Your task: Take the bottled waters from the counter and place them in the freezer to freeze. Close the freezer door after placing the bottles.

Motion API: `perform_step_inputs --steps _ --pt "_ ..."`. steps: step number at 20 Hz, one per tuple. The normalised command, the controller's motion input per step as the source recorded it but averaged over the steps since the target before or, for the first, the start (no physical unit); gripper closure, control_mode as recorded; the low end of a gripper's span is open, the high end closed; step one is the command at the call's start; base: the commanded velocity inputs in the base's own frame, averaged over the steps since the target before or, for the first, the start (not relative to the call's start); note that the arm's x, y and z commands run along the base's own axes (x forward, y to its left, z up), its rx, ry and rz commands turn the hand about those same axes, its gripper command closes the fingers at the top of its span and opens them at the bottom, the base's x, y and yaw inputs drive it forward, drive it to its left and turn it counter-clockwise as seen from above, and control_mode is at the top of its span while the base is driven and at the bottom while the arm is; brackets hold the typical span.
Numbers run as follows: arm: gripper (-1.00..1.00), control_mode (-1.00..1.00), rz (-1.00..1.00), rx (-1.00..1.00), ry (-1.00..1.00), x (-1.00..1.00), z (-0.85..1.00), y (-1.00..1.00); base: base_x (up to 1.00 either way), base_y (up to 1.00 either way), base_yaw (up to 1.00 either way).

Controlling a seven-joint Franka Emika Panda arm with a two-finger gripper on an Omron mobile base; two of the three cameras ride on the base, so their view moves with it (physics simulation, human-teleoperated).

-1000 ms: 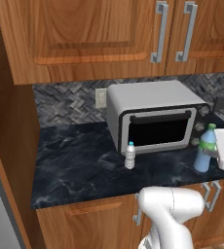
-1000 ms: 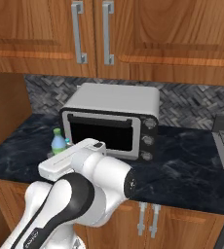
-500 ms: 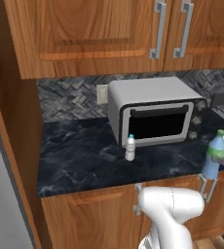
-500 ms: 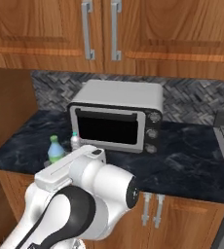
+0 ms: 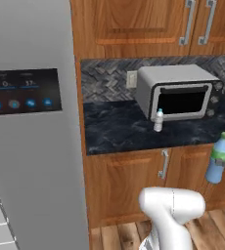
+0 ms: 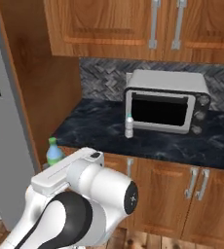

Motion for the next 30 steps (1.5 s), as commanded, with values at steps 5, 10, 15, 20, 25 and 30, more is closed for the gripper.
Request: perform_step_inputs --steps 5,10,15,20,25,30 --pt "1.0 1.0 0.0 0.0 0.0 0.0 0.0 0.0 -0.42 0.9 0.15" --pt "1.0 1.0 0.0 0.0 0.0 0.0 0.0 0.0 0.0 1.0 0.07" --pt "1.0 1.0 0.0 0.0 0.0 0.0 0.0 0.0 0.0 1.0 0.02" --pt "1.0 1.0 0.0 0.0 0.0 0.0 0.0 0.0 0.0 0.94 0.0" --pt "1.0 1.0 0.0 0.0 0.0 0.0 0.0 0.0 0.0 0.41 0.0" --pt "1.0 1.0 0.0 0.0 0.0 0.0 0.0 0.0 0.08 0.17 0.0"
